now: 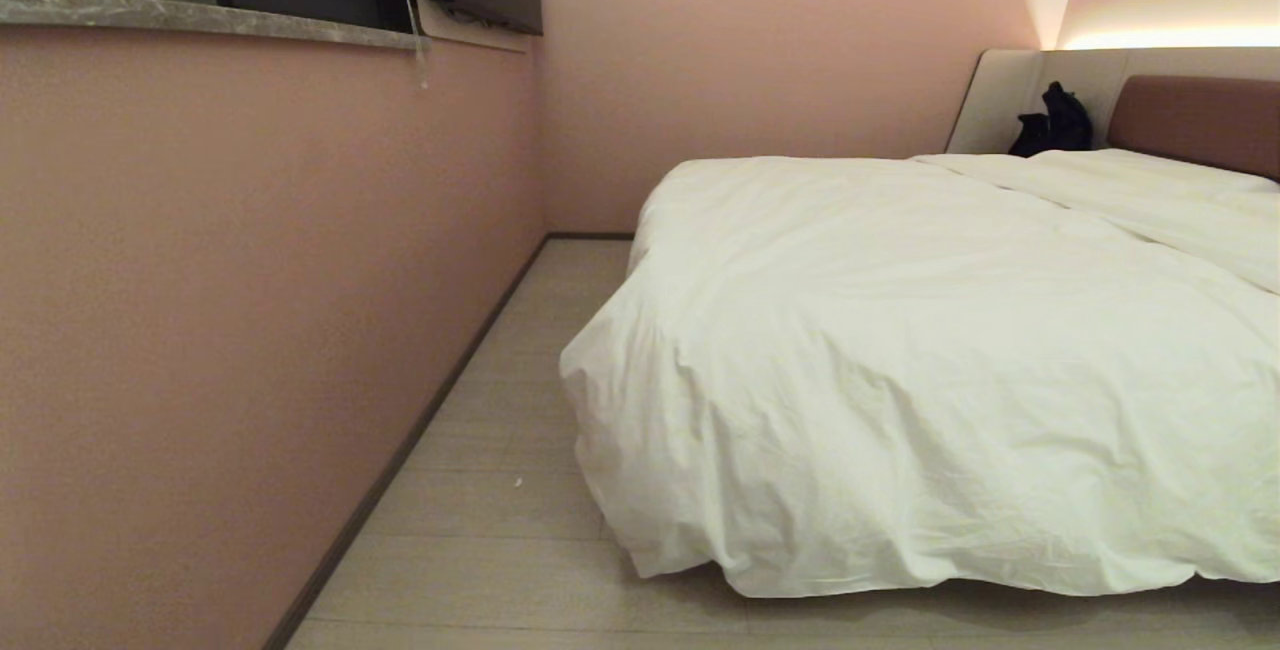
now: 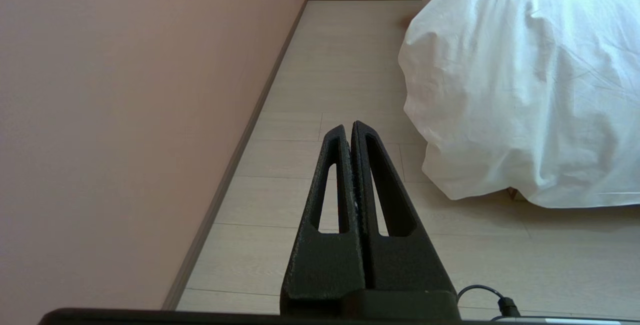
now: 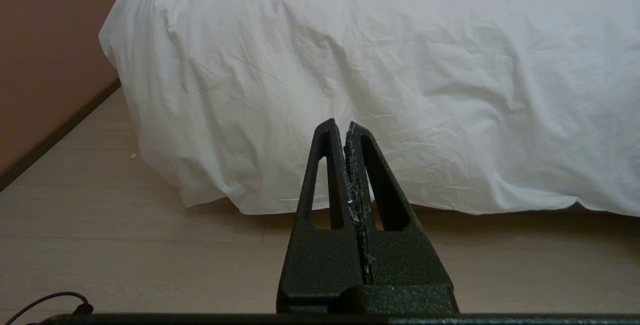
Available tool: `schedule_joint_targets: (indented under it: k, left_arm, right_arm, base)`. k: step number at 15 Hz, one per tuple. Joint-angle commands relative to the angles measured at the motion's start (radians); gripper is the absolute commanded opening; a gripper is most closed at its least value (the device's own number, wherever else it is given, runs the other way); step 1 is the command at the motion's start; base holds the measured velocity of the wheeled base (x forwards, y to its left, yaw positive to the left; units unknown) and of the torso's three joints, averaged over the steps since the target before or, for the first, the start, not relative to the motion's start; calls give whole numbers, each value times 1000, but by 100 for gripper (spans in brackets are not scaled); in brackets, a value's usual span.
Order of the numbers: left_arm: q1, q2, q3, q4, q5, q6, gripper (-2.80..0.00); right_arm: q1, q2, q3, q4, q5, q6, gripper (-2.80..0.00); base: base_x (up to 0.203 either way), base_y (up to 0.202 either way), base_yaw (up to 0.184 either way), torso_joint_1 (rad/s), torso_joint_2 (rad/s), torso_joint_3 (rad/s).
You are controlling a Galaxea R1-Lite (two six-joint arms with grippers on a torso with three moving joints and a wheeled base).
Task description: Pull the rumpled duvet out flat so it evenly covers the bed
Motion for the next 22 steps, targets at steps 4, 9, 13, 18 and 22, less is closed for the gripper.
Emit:
schedule_joint_targets:
  k: [4,9,13,18,22]
  left_arm:
    - [0,1,0,0,-2,0,-280]
    - [0,1,0,0,-2,0,-280]
    - [0,1,0,0,0,0,-280]
    - [0,1,0,0,-2,0,-280]
    - [0,1,0,0,0,0,-280]
  right_arm:
    - [0,0,0,0,0,0,-280]
    - [0,2,0,0,0,0,-280]
    - [0,0,0,0,0,0,-280]
    - [0,0,2,0,0,-2,-280]
    - [0,0,0,0,-1,1,-280]
  base:
    - [0,0,0,0,0,0]
    - [0,0,0,0,0,0]
    - [0,0,0,0,0,0]
    - [0,0,0,0,0,0]
    - [0,0,0,0,0,0]
